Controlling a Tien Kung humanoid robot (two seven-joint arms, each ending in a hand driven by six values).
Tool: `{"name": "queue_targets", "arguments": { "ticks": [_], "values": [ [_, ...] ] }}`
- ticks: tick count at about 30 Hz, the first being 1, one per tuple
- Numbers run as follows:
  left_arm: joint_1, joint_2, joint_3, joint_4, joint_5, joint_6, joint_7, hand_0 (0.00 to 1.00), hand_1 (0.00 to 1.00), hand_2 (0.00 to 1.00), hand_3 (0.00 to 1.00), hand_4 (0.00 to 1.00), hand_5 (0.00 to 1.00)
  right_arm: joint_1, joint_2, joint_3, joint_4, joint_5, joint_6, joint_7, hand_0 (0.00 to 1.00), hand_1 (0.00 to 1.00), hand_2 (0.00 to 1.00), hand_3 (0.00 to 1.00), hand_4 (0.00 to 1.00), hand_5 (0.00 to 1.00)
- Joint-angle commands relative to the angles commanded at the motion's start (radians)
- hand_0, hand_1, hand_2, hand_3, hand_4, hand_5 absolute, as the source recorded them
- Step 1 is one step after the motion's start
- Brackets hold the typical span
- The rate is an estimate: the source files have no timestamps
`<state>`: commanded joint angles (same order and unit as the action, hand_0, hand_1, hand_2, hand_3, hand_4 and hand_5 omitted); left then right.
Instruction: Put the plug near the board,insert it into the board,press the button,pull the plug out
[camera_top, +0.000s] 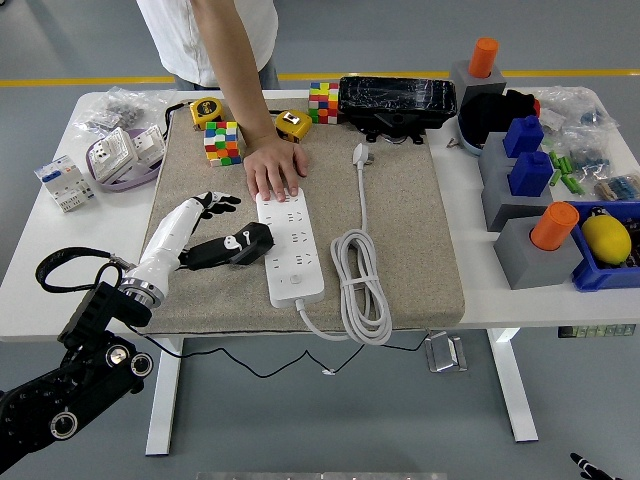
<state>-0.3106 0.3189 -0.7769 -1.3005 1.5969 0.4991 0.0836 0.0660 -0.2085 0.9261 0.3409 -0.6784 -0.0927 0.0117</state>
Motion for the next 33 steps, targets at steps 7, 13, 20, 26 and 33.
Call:
{"name": "queue_targets", "arguments": {
  "ticks": [7, 13, 20, 26, 33],
  "values": [
    [0.053, 0.023, 0.001, -0.056, 0.038, 0.003, 0.069, 0.731, 0.781, 0.764, 0.763, 0.939, 0.736, -0.003, 0.0, 0.001, 0.001, -0.002, -0.001, 0.002, 0.611, 0.64, 0.649, 0.553, 0.95, 0.487],
    [0.065, 0.022, 0.025, -0.077, 0.033, -0.011, 0.084, 0.729, 0.78, 0.764, 0.758, 0.932, 0.74, -0.003, 0.001, 0.005, 0.0, -0.002, -0.001, 0.003, 0.611, 0.64, 0.648, 0.553, 0.95, 0.488],
    [0.049, 0.014, 0.036, -0.062, 0.03, -0.018, 0.088, 0.729, 0.779, 0.763, 0.764, 0.924, 0.747, 0.001, 0.0, -0.002, 0.001, 0.0, -0.001, 0.004, 0.611, 0.64, 0.649, 0.552, 0.95, 0.488],
    [0.036, 0.01, 0.048, -0.051, 0.032, -0.023, 0.091, 0.729, 0.779, 0.762, 0.767, 0.921, 0.745, -0.001, 0.0, -0.007, -0.001, 0.001, -0.001, 0.004, 0.611, 0.64, 0.647, 0.553, 0.95, 0.487],
    [0.015, 0.001, 0.059, -0.044, 0.035, -0.028, 0.096, 0.731, 0.779, 0.762, 0.765, 0.92, 0.746, 0.001, 0.0, -0.01, 0.0, 0.002, -0.001, 0.005, 0.611, 0.64, 0.646, 0.552, 0.949, 0.486]
  ]
}}
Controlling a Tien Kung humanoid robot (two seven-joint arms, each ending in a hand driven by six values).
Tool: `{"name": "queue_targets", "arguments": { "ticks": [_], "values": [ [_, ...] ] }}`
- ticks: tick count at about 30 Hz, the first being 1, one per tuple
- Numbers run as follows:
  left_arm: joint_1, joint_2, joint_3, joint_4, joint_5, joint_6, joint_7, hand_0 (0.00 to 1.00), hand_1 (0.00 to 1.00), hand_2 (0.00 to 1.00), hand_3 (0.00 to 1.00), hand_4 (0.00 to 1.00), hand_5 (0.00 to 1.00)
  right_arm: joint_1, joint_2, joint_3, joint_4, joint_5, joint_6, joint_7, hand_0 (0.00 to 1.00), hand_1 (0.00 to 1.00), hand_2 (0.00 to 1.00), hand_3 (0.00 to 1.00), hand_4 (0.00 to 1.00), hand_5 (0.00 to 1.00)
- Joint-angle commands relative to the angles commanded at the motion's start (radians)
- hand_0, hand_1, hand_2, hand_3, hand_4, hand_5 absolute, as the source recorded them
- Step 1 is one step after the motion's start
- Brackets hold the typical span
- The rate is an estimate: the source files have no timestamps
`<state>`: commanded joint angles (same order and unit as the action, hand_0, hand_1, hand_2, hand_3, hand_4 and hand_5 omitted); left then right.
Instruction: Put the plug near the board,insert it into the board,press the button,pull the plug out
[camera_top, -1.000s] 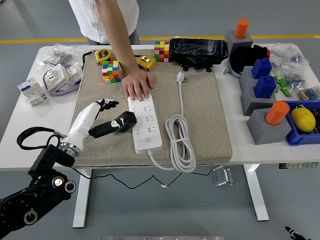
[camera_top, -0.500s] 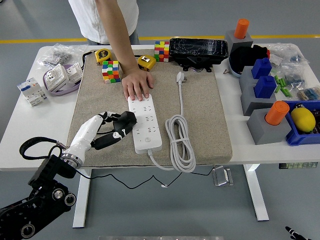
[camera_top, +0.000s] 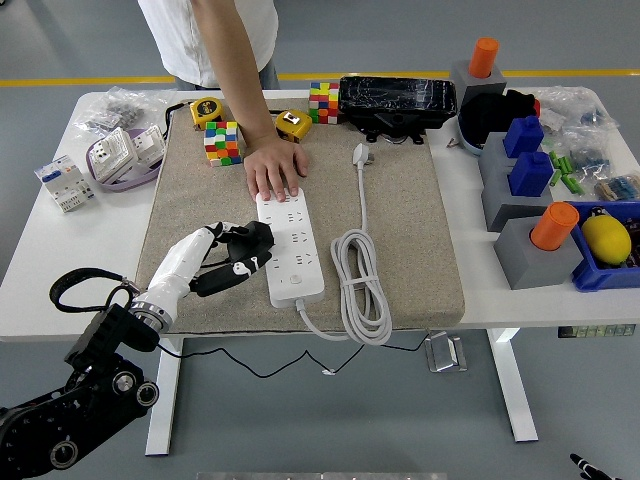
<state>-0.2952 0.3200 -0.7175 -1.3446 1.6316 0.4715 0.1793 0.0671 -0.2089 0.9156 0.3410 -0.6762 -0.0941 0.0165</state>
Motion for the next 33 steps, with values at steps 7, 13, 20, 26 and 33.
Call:
{"name": "queue_targets", "arguments": {
  "ticks": [7, 13, 20, 26, 33],
  "values": [
    [-0.026, -0.006, 0.017, 0.006, 0.002, -0.007, 0.004, 0.727, 0.778, 0.759, 0.763, 0.899, 0.731, -0.001, 0.0, 0.005, 0.0, -0.001, 0.0, 0.0, 0.611, 0.64, 0.646, 0.552, 0.949, 0.487],
    [-0.051, -0.011, 0.032, 0.006, 0.003, -0.014, 0.005, 0.73, 0.78, 0.759, 0.762, 0.896, 0.733, -0.004, 0.001, 0.008, 0.001, -0.001, 0.0, 0.0, 0.611, 0.64, 0.644, 0.552, 0.949, 0.486],
    [-0.085, -0.019, 0.058, 0.008, 0.002, -0.024, 0.008, 0.731, 0.78, 0.759, 0.762, 0.894, 0.731, -0.003, 0.0, 0.008, 0.001, -0.001, 0.0, 0.0, 0.611, 0.64, 0.644, 0.552, 0.949, 0.486],
    [-0.116, -0.034, 0.084, 0.014, 0.002, -0.03, 0.01, 0.73, 0.78, 0.759, 0.762, 0.892, 0.73, -0.002, 0.0, 0.011, 0.001, 0.0, 0.0, 0.0, 0.611, 0.64, 0.644, 0.552, 0.949, 0.486],
    [-0.147, -0.048, 0.108, 0.024, -0.001, -0.04, 0.016, 0.729, 0.779, 0.759, 0.763, 0.892, 0.731, -0.002, 0.0, 0.009, 0.001, 0.001, 0.0, 0.0, 0.611, 0.64, 0.644, 0.552, 0.949, 0.487]
  ]
}}
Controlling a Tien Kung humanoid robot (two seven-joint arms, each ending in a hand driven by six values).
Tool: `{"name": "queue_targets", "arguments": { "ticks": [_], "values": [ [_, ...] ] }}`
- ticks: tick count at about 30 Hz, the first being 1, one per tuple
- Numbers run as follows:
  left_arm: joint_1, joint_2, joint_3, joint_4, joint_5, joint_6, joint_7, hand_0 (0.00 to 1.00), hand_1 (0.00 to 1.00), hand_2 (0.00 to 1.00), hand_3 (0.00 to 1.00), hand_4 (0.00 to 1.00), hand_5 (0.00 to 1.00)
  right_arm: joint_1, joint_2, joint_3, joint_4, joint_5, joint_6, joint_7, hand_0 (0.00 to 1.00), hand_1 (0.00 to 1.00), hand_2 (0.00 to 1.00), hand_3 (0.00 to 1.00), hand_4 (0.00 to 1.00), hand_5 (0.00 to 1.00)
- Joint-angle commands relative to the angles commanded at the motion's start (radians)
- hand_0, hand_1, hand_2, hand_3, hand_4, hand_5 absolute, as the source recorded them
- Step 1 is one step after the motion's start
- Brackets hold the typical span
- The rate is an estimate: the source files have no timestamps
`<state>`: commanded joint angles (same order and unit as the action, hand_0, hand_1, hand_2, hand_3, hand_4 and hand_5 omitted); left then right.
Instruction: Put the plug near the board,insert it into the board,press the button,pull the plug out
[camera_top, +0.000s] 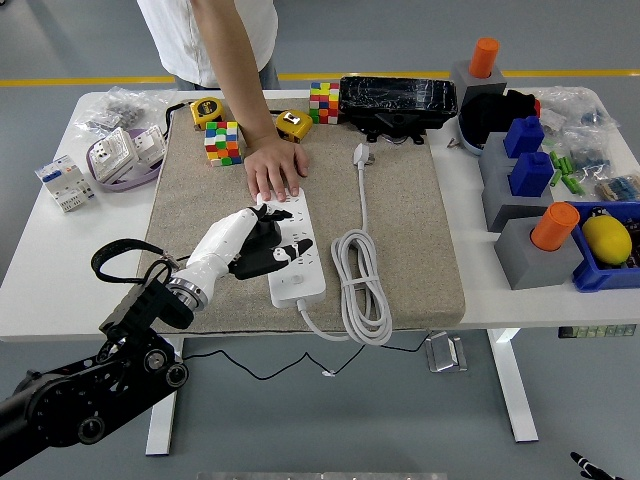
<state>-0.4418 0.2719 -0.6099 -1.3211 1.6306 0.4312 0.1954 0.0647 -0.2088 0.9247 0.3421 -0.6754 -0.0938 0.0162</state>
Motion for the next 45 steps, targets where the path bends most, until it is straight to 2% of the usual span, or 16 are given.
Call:
{"name": "queue_targets", "arguments": {
  "ticks": [13, 22, 30, 31, 32, 34, 36, 37, 42, 43, 45],
  "values": [
    [-0.03, -0.016, 0.046, 0.013, -0.005, -0.016, 0.013, 0.728, 0.772, 0.755, 0.758, 0.89, 0.731, 0.001, 0.0, 0.0, 0.0, 0.001, 0.0, 0.001, 0.61, 0.64, 0.644, 0.552, 0.949, 0.487],
    [-0.027, -0.01, 0.029, -0.007, -0.013, -0.014, 0.005, 0.725, 0.772, 0.756, 0.759, 0.89, 0.731, 0.0, 0.0, 0.003, 0.0, -0.001, -0.001, 0.001, 0.611, 0.64, 0.644, 0.552, 0.95, 0.487],
    [-0.007, 0.022, -0.019, -0.126, -0.03, -0.009, -0.011, 0.726, 0.77, 0.752, 0.758, 0.89, 0.731, -0.001, -0.001, 0.001, 0.0, -0.002, -0.001, 0.001, 0.61, 0.64, 0.644, 0.552, 0.95, 0.486],
    [-0.002, 0.028, -0.023, -0.151, -0.034, -0.012, -0.009, 0.622, 0.682, 0.689, 0.753, 0.891, 0.715, -0.001, -0.001, 0.002, 0.0, -0.002, -0.001, 0.001, 0.61, 0.64, 0.644, 0.552, 0.95, 0.487],
    [0.002, 0.033, -0.026, -0.172, -0.041, -0.016, -0.006, 0.622, 0.682, 0.689, 0.753, 0.891, 0.715, -0.002, -0.001, 0.002, 0.0, -0.002, -0.001, 0.001, 0.61, 0.64, 0.644, 0.552, 0.95, 0.487],
    [0.008, 0.041, -0.032, -0.205, -0.048, -0.032, 0.008, 0.622, 0.682, 0.689, 0.753, 0.891, 0.715, -0.002, -0.001, 0.002, 0.001, -0.002, -0.001, 0.001, 0.61, 0.64, 0.644, 0.552, 0.95, 0.487],
    [0.015, 0.047, -0.04, -0.245, -0.056, -0.077, 0.046, 0.622, 0.682, 0.689, 0.753, 0.891, 0.715, -0.002, -0.001, 0.003, 0.001, -0.003, -0.001, 0.001, 0.61, 0.64, 0.644, 0.552, 0.95, 0.487],
    [0.018, 0.051, -0.044, -0.262, -0.064, -0.105, 0.069, 0.268, 0.317, 0.42, 0.69, 0.843, 0.45, -0.002, -0.001, 0.003, 0.001, -0.003, -0.001, 0.001, 0.61, 0.639, 0.644, 0.552, 0.95, 0.487],
    [0.028, 0.065, -0.053, -0.324, -0.04, -0.257, 0.188, 0.268, 0.317, 0.42, 0.69, 0.843, 0.45, -0.003, -0.002, 0.001, 0.001, -0.002, -0.001, 0.0, 0.61, 0.639, 0.644, 0.552, 0.95, 0.487],
    [0.029, 0.066, -0.052, -0.327, -0.04, -0.278, 0.2, 0.134, 0.126, 0.22, 0.697, 0.602, 0.106, -0.003, -0.002, 0.001, 0.001, -0.003, 0.0, 0.0, 0.61, 0.64, 0.644, 0.552, 0.95, 0.487],
    [0.03, 0.066, -0.052, -0.329, -0.04, -0.304, 0.215, 0.134, 0.126, 0.22, 0.697, 0.602, 0.106, -0.003, -0.002, 0.0, 0.001, -0.002, 0.0, 0.0, 0.61, 0.64, 0.644, 0.552, 0.95, 0.487]
  ]
}}
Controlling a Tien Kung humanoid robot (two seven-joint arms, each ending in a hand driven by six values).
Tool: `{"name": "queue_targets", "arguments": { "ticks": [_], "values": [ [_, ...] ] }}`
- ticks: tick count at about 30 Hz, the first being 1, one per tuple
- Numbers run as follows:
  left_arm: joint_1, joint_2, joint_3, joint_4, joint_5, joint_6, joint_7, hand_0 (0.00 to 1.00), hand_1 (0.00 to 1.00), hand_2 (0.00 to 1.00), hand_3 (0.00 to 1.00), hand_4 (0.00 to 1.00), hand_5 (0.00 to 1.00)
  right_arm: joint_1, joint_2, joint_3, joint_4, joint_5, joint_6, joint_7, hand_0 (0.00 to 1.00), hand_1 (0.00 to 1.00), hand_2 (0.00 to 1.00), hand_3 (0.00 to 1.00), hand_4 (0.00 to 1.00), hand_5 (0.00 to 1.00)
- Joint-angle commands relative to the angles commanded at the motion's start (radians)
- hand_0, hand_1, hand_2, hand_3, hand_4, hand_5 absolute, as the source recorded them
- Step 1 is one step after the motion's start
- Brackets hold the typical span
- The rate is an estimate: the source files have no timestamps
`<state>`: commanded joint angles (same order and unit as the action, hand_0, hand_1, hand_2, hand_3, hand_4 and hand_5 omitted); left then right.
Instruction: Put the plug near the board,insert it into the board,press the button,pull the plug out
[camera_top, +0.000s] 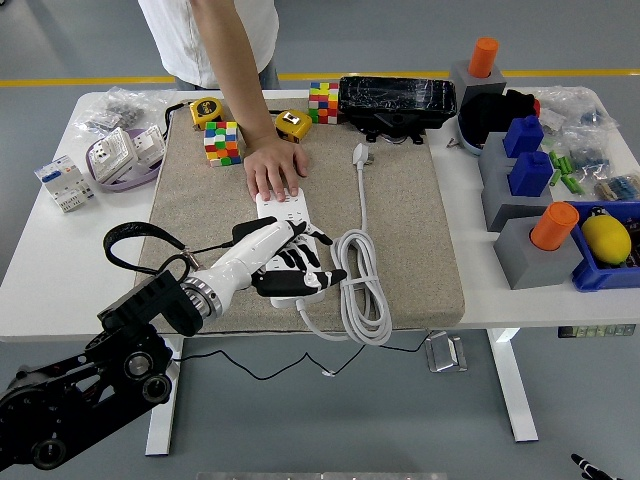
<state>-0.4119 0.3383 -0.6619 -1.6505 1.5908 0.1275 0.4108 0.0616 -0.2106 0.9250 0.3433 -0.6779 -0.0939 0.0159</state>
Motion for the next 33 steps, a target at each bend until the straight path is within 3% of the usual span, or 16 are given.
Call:
{"name": "queue_targets", "arguments": {
  "ticks": [3, 4, 9, 22, 33],
  "values": [
    [0.0, -0.001, 0.001, 0.0, -0.004, -0.047, 0.034, 0.134, 0.126, 0.22, 0.697, 0.602, 0.106, -0.001, -0.001, -0.002, 0.0, 0.001, 0.0, 0.0, 0.61, 0.64, 0.644, 0.552, 0.95, 0.487],
    [-0.001, -0.001, 0.002, 0.001, -0.007, -0.063, 0.048, 0.081, 0.073, 0.155, 0.842, 0.751, 0.002, -0.001, -0.001, -0.004, -0.001, 0.002, 0.0, 0.0, 0.61, 0.64, 0.644, 0.552, 0.95, 0.487],
    [-0.005, 0.0, 0.01, 0.008, -0.007, -0.118, 0.111, 0.081, 0.073, 0.155, 0.842, 0.751, 0.002, 0.001, -0.001, -0.006, 0.0, 0.003, 0.0, 0.0, 0.61, 0.64, 0.644, 0.552, 0.95, 0.487],
    [-0.005, 0.005, 0.023, 0.047, 0.023, -0.143, 0.157, 0.069, 0.081, 0.162, 0.841, 0.784, 0.002, 0.003, -0.002, -0.013, 0.0, 0.005, 0.0, 0.001, 0.611, 0.64, 0.644, 0.552, 0.949, 0.486],
    [-0.007, 0.001, 0.031, 0.09, 0.033, -0.132, 0.151, 0.069, 0.08, 0.161, 0.839, 0.784, 0.002, 0.002, -0.003, -0.013, 0.0, 0.005, 0.0, 0.001, 0.611, 0.64, 0.644, 0.552, 0.949, 0.486]
  ]
}}
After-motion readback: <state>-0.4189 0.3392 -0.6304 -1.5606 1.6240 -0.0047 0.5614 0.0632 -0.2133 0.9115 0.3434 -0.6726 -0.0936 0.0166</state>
